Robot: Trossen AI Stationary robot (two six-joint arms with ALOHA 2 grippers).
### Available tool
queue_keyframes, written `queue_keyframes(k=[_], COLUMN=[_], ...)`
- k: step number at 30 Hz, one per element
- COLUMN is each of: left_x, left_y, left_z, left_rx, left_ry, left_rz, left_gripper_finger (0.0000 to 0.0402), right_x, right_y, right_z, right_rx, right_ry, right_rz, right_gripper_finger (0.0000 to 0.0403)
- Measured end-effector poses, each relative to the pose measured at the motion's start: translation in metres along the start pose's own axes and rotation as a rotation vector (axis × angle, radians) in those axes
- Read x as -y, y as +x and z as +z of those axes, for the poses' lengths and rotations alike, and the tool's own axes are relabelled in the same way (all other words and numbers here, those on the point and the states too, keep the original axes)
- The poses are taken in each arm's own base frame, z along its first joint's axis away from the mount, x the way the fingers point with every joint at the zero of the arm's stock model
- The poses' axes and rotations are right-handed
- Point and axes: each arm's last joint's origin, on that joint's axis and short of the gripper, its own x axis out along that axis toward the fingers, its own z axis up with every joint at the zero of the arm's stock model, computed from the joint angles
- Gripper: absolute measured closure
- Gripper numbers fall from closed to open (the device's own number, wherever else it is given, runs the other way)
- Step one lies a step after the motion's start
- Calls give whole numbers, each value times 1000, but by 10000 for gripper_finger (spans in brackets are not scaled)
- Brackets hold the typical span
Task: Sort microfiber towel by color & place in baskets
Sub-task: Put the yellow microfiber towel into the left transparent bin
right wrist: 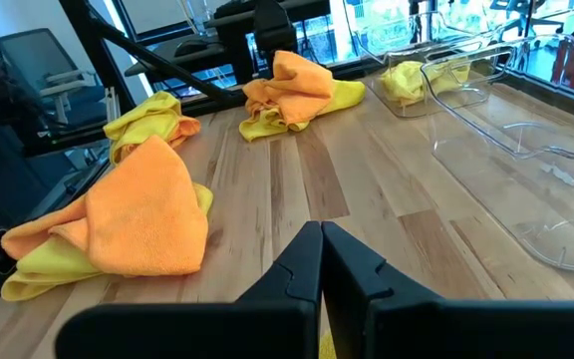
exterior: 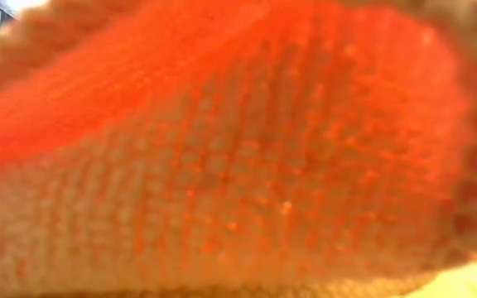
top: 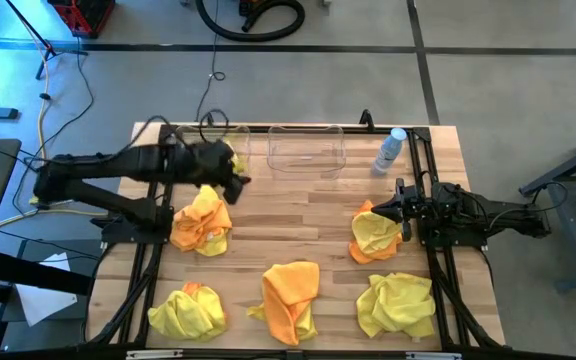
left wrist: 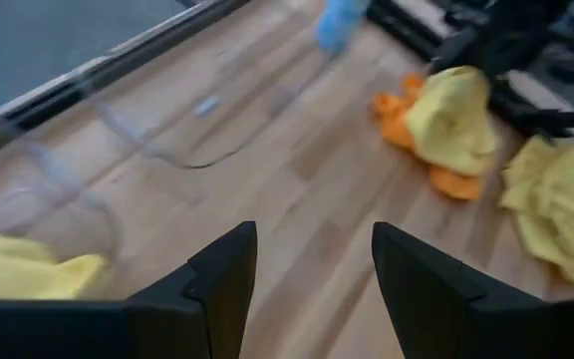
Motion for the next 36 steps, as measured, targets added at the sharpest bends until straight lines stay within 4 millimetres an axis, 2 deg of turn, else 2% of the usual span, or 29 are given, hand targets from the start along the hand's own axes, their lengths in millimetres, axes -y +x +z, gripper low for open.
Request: queue_keyframes(k=[8,11,15,18,22,27,31,36], left_x=[35,44,51,50,44,33,22,6], left_y=[19,29,37,41,44,45,43,34], left_z=[-27,-33,-37,-38,-33,-30,-31,-35], left_rx=[-102,-152,-174,-197,-204,-226,-284,-319], left_ry=[-3,10,112,189,289,414,501,575], left_rz=[-5,-40,-79,-89,-100,-73,-35,-68], left_gripper_finger=[213,213,217,225,234,237,237,237], right_x=[-1,-1,-6,-13,-21,-28,-30,-32], right_y=[0,0,-10,-19,-18,10,37,65], right_z=[6,15,45,77,119,154,164,162], right_rx=[65,158,251,214,25,-289,-558,-814], right_ry=[17,42,22,-26,-43,82,213,422], right_rz=[4,-39,-79,-164,-274,-456,-610,-771], right_gripper_finger=[402,402,402,403,403,403,402,378])
